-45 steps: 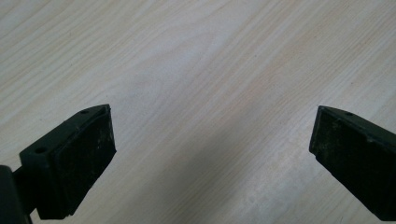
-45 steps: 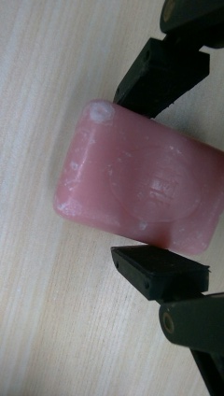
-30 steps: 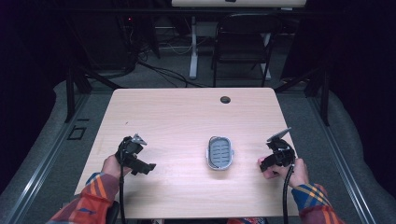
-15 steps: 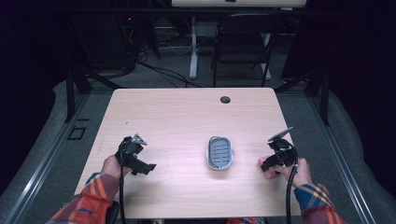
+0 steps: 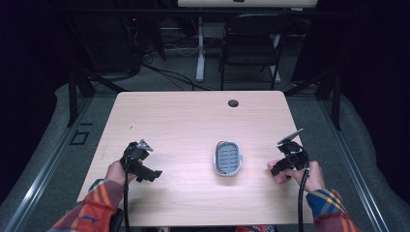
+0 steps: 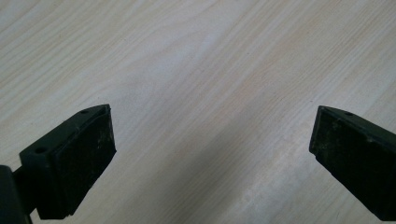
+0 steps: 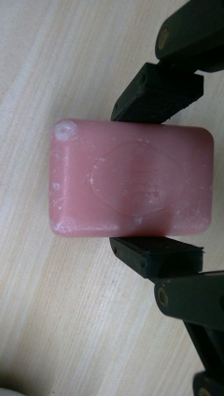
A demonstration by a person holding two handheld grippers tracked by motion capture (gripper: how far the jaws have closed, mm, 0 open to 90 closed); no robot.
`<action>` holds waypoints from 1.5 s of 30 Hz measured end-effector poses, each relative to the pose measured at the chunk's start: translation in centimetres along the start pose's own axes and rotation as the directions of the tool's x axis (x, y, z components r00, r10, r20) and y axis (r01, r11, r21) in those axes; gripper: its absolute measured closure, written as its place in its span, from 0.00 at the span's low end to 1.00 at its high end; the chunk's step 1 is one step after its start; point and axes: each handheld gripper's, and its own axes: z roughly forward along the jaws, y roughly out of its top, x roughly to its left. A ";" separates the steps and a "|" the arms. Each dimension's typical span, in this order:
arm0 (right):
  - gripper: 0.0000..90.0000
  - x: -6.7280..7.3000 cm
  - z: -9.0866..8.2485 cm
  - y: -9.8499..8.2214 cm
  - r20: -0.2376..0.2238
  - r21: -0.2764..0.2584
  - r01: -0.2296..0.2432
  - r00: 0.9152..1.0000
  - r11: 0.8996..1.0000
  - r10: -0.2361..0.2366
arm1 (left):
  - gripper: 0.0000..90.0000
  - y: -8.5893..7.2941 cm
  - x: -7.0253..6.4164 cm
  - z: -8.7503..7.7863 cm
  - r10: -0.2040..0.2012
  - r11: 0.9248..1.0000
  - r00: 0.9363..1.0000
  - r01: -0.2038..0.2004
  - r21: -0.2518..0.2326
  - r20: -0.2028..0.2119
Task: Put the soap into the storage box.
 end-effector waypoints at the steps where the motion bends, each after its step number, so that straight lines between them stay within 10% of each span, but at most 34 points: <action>1: 0.41 0.0 -0.1 0.0 0.000 0.000 0.003 1.000 1.000 -0.003 | 0.00 0.0 0.0 0.0 0.002 1.000 1.000 -0.002 0.000 -0.003; 26: 0.41 2.2 -2.6 3.0 -0.018 -0.091 0.052 0.998 0.995 -0.054 | 0.00 -0.1 -0.2 -0.1 0.018 1.000 1.000 -0.018 -0.004 -0.004; 45: 0.41 4.1 -3.0 5.3 -0.007 -0.062 0.122 0.992 0.991 -0.123 | 0.00 -0.1 -0.3 0.0 0.026 1.000 1.000 -0.026 0.001 -0.008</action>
